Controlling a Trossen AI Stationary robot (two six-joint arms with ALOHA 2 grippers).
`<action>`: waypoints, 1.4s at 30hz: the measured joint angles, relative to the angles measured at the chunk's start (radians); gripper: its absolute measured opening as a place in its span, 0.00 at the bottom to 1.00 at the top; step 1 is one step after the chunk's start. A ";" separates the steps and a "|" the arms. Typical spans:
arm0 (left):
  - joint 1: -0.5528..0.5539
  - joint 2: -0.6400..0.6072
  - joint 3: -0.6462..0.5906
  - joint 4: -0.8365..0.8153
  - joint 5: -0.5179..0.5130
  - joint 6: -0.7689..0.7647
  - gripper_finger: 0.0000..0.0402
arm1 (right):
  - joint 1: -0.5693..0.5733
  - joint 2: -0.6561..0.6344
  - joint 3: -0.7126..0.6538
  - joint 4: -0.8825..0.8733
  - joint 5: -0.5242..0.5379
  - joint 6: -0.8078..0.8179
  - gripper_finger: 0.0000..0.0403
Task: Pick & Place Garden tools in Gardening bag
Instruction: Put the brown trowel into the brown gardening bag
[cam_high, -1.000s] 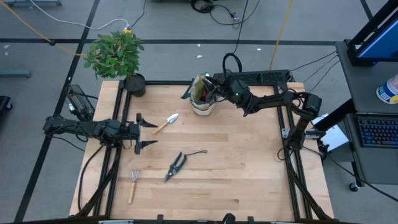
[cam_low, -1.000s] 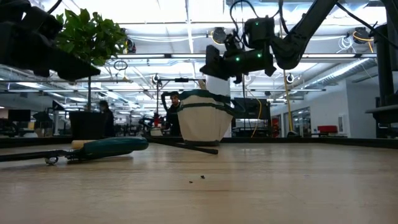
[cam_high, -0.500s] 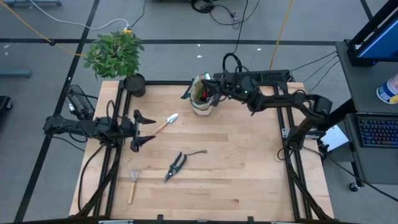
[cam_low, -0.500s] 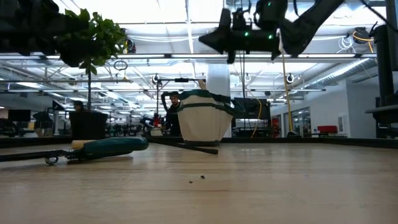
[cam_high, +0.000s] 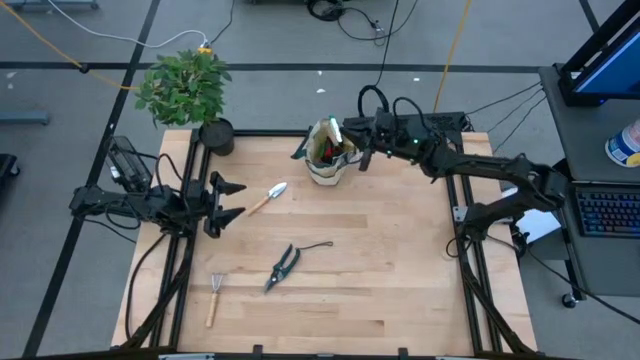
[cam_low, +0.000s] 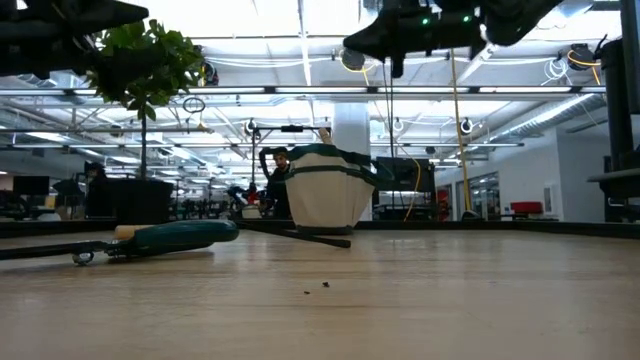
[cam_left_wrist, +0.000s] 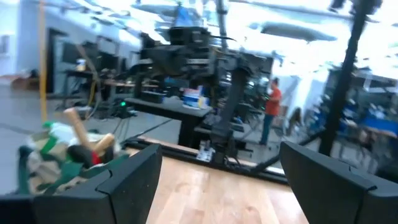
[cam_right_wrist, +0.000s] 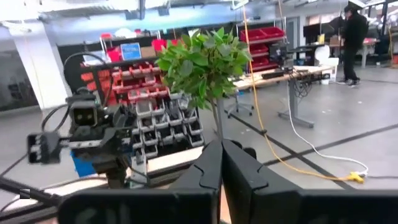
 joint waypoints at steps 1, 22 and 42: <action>0.000 0.001 0.000 0.000 -0.016 -0.019 0.83 | 0.000 -0.015 0.000 -0.020 -0.001 -0.005 0.00; 0.000 0.475 0.329 -0.438 -0.021 -0.148 0.83 | 0.000 -0.234 0.000 -0.322 -0.001 -0.028 0.00; 0.051 0.734 0.439 -0.650 -0.017 -0.817 0.83 | 0.000 -0.258 0.000 -0.379 -0.001 -0.051 0.00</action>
